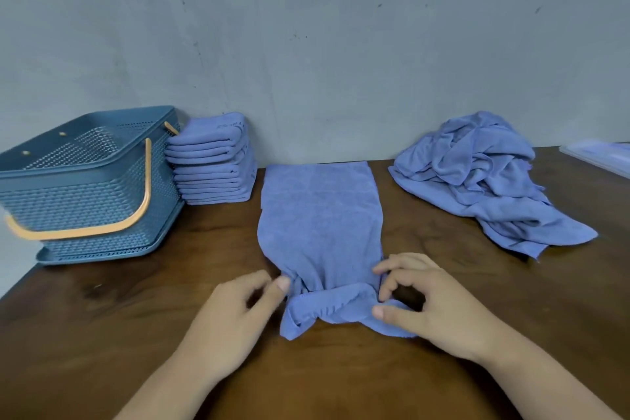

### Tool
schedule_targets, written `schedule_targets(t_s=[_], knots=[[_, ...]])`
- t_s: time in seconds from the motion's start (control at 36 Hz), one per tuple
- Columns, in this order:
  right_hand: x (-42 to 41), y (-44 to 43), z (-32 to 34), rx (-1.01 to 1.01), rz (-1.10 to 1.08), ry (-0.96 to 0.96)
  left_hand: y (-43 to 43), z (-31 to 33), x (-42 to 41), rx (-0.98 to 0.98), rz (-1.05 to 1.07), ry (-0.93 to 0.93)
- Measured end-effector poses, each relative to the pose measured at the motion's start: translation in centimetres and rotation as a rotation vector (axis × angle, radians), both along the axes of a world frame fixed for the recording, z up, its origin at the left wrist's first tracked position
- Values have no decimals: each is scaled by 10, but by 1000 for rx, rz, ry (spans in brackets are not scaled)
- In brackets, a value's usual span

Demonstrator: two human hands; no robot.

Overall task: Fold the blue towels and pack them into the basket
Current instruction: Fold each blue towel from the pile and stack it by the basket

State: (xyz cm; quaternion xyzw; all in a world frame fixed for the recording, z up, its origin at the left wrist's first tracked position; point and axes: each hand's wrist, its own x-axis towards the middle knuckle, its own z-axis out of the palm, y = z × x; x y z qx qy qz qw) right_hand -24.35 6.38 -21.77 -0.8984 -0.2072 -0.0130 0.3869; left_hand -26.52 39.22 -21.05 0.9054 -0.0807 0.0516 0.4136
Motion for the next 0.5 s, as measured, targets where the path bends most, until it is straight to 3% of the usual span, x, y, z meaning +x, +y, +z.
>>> schedule_targets(t_s=[0.08,0.17,0.22,0.36,0.5], knots=[[-13,-2,-5,-110,-21,-72,-6,-6,-25,119,-37,-89],[-22,-1,-7,-158,-82,-156,-16,-11,-33,429,-16,-168],[-24,0,-10,-190,-123,-173,-20,-18,-32,515,-21,-229],[-31,1,-5,23,-132,-132,-23,-17,-36,324,3,-267],[-42,-2,9,373,-266,-176,-22,-1,-35,-148,58,-239]])
